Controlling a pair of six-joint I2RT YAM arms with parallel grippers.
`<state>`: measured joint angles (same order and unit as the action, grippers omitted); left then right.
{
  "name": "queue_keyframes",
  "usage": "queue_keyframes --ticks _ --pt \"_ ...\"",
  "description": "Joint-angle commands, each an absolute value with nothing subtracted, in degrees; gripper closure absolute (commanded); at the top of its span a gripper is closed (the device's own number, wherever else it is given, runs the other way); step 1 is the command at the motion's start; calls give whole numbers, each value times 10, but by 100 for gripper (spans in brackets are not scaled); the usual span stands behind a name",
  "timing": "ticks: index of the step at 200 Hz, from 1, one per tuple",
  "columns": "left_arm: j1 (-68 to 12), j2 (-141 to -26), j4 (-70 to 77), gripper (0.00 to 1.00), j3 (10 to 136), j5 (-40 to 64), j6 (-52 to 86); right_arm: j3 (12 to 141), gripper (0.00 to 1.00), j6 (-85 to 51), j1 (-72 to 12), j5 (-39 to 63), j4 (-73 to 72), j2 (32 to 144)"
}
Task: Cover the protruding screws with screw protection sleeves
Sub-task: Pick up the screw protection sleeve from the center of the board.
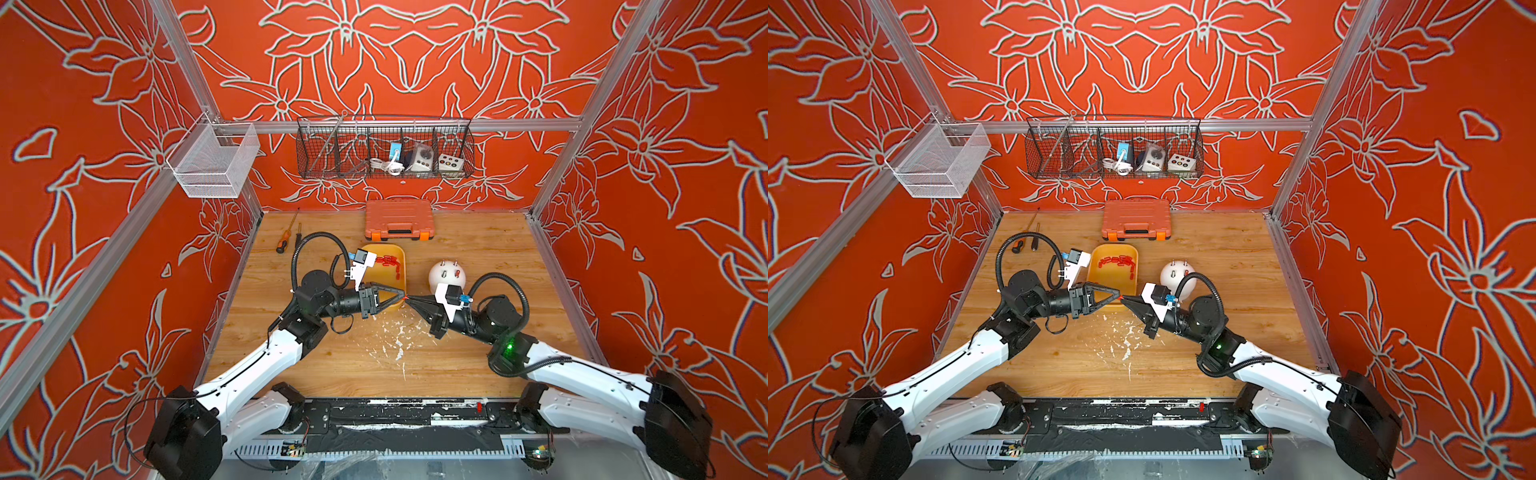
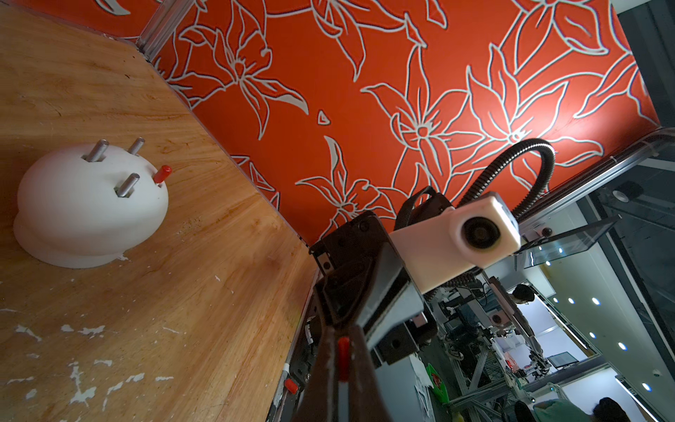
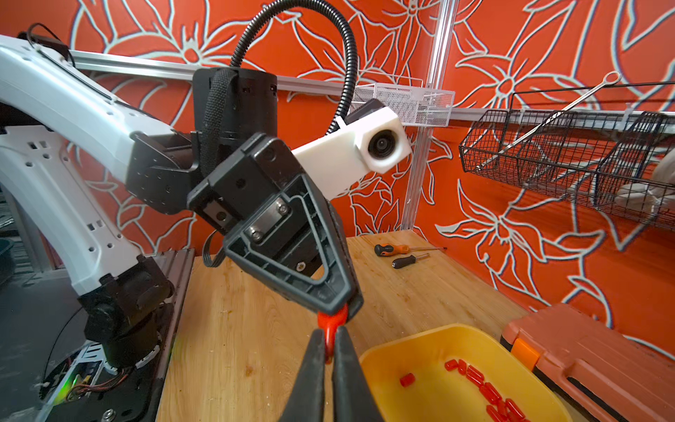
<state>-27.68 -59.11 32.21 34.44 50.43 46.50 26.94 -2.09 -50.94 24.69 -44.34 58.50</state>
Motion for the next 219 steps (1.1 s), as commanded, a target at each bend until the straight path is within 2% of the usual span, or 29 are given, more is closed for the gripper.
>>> queue_keyframes --ticks 1,16,24,55,82,95,118,140,150,164,197,219 --pt "-274 -583 329 100 342 505 458 287 88 -20 -512 253 -452 587" --pt "-274 -583 329 100 341 506 459 287 69 -24 -512 244 -454 587" --pt "-274 -582 329 100 342 506 459 285 67 -25 -512 241 -458 588" --pt "-274 -579 326 100 341 505 457 287 91 -21 -512 252 -459 588" --pt "-275 -580 328 100 338 502 456 287 99 -20 -512 257 -454 585" --pt "-275 -581 327 100 338 498 455 284 99 -20 -512 255 -453 581" --pt "-275 -587 320 100 344 488 447 265 85 -19 -512 220 -447 558" --pt "-274 -614 321 100 360 486 442 212 79 -18 -511 125 -441 495" --pt "-273 -635 327 100 375 488 444 175 77 -19 -509 62 -440 448" --pt "-272 -668 348 100 394 491 451 130 65 -14 -506 -35 -415 373" --pt "-277 -741 307 100 468 480 397 46 59 4 -503 -246 -289 165" --pt "-300 -798 222 100 543 438 310 -5 53 30 -502 -284 -285 66"
